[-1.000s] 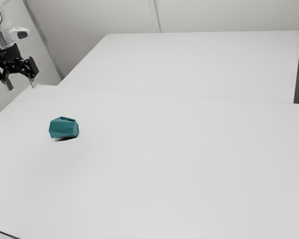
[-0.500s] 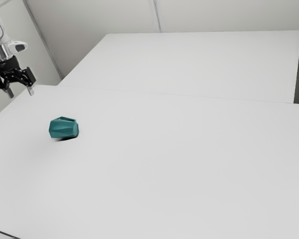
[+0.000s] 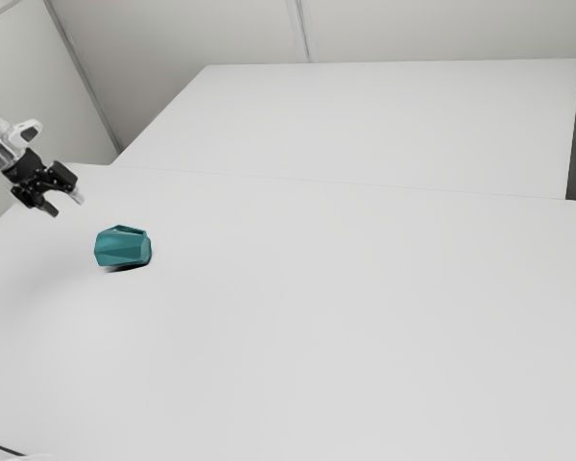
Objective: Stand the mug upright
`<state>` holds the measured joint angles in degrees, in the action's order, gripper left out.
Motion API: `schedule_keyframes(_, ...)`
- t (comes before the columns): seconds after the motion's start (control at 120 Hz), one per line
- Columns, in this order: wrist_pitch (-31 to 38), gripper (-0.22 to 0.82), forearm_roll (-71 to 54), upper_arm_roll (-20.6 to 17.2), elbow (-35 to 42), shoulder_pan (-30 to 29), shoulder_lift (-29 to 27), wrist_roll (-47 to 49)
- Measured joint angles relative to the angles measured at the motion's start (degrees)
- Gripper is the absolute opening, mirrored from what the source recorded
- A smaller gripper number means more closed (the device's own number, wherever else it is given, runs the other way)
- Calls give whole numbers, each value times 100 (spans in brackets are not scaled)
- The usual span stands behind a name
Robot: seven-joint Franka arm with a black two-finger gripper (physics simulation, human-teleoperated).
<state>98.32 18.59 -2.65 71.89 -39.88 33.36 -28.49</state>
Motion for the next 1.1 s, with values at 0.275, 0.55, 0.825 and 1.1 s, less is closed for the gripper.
schedule_keyframes(0.275,463,58,1354,1,617,-227,180,-994)
schedule_keyframes(0.55,655,58,2218,1,1166,-298,181,-1821)
schedule_keyframes(0.825,700,58,2638,-7,1398,-296,228,-2434)
schedule_keyframes(1.1,697,58,2773,-29,1556,-289,233,-2826)
